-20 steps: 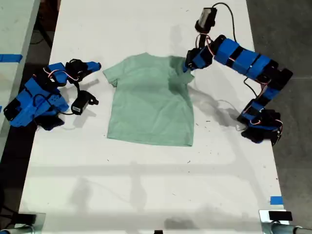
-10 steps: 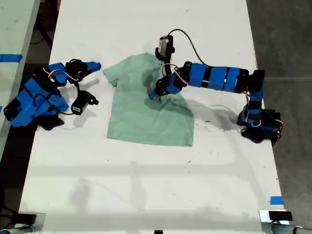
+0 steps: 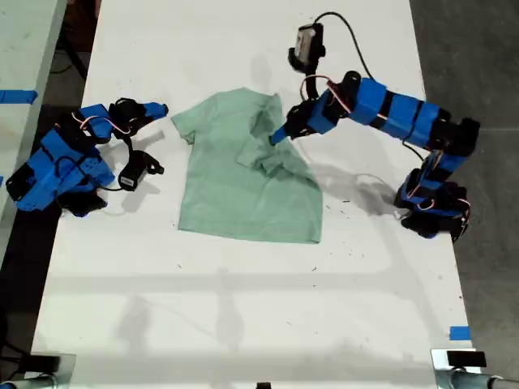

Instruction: Fold t shirt

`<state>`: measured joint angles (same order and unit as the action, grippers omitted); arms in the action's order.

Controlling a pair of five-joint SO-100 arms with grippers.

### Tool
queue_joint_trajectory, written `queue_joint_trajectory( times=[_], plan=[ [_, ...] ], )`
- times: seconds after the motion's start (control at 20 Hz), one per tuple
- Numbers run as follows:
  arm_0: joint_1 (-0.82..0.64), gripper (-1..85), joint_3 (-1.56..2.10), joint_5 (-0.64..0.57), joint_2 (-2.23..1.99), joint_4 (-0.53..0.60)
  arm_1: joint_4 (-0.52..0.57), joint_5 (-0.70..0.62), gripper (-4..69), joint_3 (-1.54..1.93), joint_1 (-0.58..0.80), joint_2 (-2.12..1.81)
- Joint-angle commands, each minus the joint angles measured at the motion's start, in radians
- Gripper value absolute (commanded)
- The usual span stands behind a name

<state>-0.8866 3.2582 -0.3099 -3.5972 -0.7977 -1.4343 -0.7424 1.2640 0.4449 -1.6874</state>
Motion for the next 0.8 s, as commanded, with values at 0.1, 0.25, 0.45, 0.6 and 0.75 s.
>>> queue_joint_trajectory(
  times=[0.1,0.25,0.45,0.6,0.75],
  plan=[
    [-0.003,-0.3,0.038,0.012,-0.009,0.015,0.307,0.021,1.3,0.95,0.046,-0.854],
    [0.021,-0.2,0.038,0.035,-0.009,0.002,0.334,-0.003,2.0,1.476,0.118,-1.431],
    [0.02,-0.2,0.038,0.046,-0.009,-0.026,0.175,-0.064,2.0,1.764,0.098,-1.822],
    [0.018,-0.2,0.038,0.046,-0.009,-0.028,0.192,-0.041,2.6,1.824,0.16,-1.822],
    [0.02,-0.2,0.038,0.046,-0.009,-0.028,0.067,0.167,2.1,1.827,0.244,-1.822]
  ],
)
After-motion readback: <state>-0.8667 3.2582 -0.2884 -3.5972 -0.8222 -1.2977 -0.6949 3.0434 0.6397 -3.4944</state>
